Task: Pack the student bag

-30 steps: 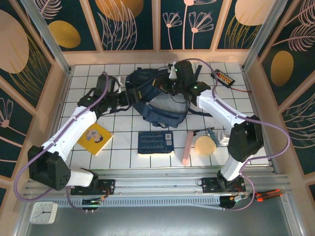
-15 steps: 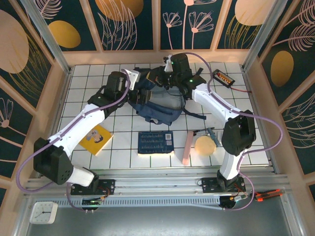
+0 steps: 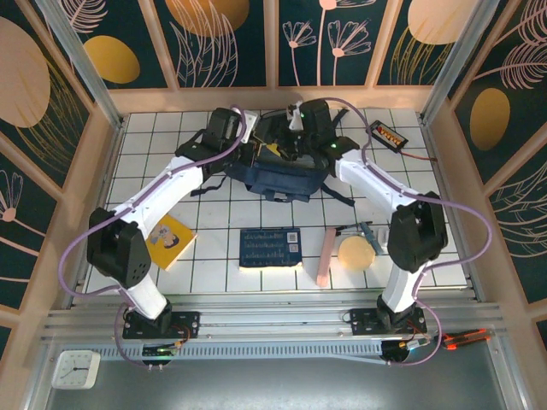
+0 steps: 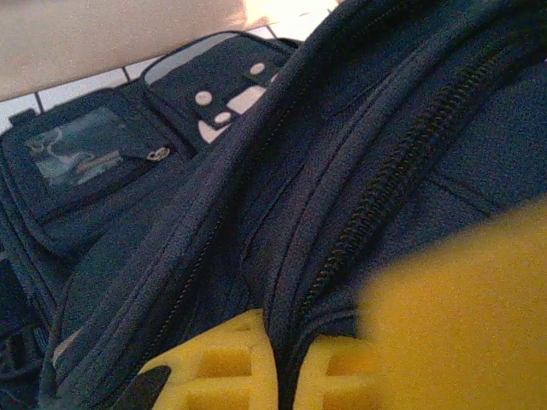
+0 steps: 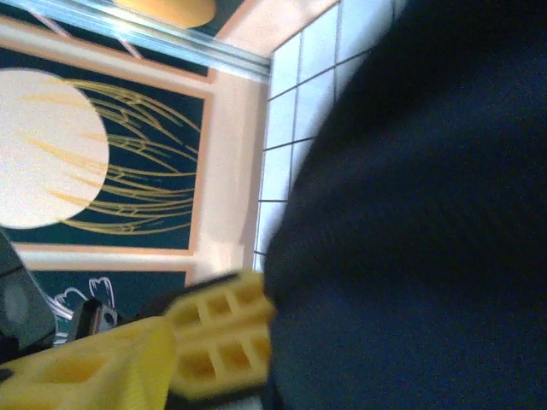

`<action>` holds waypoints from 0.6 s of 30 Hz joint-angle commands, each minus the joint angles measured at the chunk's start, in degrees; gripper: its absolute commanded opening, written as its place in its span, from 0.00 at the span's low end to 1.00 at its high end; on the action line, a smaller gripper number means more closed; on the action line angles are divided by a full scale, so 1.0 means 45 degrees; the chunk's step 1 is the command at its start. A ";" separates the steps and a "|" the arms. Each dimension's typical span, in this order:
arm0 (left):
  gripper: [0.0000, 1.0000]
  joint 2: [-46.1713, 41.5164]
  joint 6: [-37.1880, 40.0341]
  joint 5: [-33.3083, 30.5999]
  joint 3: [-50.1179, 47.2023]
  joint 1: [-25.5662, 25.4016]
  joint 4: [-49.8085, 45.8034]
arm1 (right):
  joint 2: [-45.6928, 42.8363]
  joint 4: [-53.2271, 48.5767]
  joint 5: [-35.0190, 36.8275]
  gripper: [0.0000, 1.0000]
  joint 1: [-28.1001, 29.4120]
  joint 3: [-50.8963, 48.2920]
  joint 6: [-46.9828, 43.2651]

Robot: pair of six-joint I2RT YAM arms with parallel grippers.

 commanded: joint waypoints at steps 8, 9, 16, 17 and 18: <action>0.00 0.0649 -0.2802 0.0204 0.1247 0.0657 -0.0131 | -0.2220 0.1358 0.1696 0.64 0.1009 -0.3947 -0.2583; 0.00 0.0746 -0.2880 0.0352 0.1457 0.0679 -0.0128 | -0.2191 0.1527 0.1865 0.65 0.1199 -0.4175 -0.3365; 0.00 0.0982 -0.2948 0.0954 0.2043 0.0759 -0.0393 | -0.0682 -0.0046 0.3470 0.69 0.1944 -0.3369 -0.7975; 0.00 0.0960 -0.3021 0.1003 0.2095 0.0795 -0.0392 | -0.0395 -0.0217 0.3611 0.68 0.1999 -0.3275 -0.8274; 0.00 0.0957 -0.3156 0.1152 0.2127 0.0863 -0.0395 | -0.0111 -0.0407 0.3755 0.67 0.2092 -0.3134 -0.8623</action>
